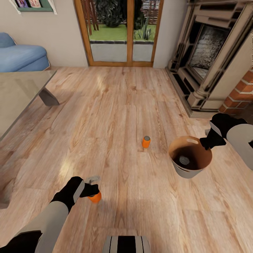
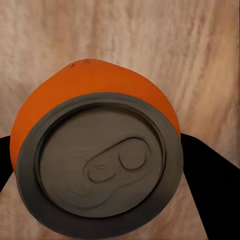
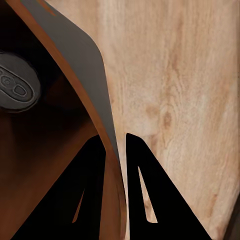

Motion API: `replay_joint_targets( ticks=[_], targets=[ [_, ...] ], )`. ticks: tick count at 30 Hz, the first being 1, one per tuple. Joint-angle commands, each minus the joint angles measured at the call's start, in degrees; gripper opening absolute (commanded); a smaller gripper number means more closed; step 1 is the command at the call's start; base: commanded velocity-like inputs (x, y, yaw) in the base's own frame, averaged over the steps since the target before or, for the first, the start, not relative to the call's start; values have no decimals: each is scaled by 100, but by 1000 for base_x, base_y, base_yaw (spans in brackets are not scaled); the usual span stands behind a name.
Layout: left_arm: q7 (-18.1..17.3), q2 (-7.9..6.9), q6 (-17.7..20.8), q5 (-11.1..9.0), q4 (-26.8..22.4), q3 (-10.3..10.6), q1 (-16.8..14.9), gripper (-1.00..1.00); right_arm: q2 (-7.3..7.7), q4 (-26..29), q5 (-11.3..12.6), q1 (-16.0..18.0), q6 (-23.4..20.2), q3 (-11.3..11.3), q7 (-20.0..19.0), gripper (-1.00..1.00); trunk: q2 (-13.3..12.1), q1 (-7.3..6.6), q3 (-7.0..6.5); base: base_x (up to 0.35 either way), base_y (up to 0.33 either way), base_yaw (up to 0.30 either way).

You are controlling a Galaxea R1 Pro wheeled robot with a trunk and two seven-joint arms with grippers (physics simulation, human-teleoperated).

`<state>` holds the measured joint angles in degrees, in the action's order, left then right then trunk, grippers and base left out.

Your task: Put the three can of soda from the living room inside the tash can in the kitchen.

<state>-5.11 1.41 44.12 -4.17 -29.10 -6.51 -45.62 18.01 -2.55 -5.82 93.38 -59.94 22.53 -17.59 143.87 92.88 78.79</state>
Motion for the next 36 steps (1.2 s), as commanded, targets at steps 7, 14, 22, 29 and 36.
replay_joint_targets(
  ticks=[7, 14, 22, 29, 36],
  targets=[
    [-6, -15, 0, 4, 1, 0, 0, -100, 1, 0, 50, -16, -6, -2, -34, -100, -10, -18, -156, 0, 0, 0],
    [-16, -26, 87, 4, -6, 0, 0, -100, -80, 0, 51, -84, -6, -2, -34, -100, -19, -36, -311, 0, 0, 0],
    [-1061, -137, 781, -3, -349, 256, -140, -100, -311, 8, 107, -342, -6, -32, -40, -100, -30, -56, -488, 0, 0, 0],
    [-1572, -979, 1588, -19, -1929, 317, -596, -100, -434, 21, 114, -740, -6, -130, -43, -100, -39, -74, -643, 0, 0, 0],
    [-4223, -1506, 1588, 13, -1895, 1827, -1608, -100, -906, 37, 113, -1000, -6, -144, -36, -100, -48, -92, -798, 0, 0, 0]
  ],
)
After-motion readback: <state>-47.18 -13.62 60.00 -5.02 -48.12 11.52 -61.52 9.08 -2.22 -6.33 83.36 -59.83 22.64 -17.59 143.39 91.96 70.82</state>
